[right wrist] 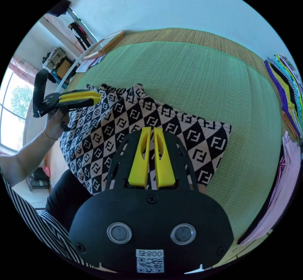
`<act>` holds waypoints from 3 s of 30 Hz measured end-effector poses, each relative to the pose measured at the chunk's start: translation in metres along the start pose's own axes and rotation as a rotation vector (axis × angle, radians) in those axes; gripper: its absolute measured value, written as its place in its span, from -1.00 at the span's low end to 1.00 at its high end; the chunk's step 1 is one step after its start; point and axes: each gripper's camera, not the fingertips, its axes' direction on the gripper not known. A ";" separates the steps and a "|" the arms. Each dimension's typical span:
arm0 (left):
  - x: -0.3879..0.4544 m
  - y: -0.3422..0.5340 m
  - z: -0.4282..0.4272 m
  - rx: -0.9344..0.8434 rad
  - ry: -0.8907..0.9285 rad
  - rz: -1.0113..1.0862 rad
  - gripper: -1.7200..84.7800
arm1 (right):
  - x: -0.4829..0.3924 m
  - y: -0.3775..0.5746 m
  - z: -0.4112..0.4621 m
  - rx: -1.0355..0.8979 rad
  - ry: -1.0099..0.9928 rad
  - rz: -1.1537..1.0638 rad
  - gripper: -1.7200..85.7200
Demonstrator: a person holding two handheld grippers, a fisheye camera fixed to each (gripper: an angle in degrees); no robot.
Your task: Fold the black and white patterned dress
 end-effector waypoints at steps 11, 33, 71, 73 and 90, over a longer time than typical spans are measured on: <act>-0.030 -0.005 -0.039 -0.007 -0.094 -0.057 -0.95 | 0.001 -0.011 0.010 -0.038 0.050 0.022 -0.96; -0.152 0.032 -0.184 -0.009 -0.114 -0.311 -0.96 | 0.002 0.016 -0.015 -0.034 0.138 0.033 -0.96; -0.234 0.306 -0.405 0.110 0.427 -0.757 -0.86 | 0.194 0.394 -0.162 0.157 -0.490 0.510 -0.80; -0.235 0.313 -0.405 0.124 0.432 -0.766 -0.88 | 0.194 0.401 -0.162 0.155 -0.487 0.500 -0.79; -0.205 0.392 -0.323 0.128 0.387 -0.833 -0.90 | 0.191 0.459 -0.137 0.066 -0.533 0.489 -0.90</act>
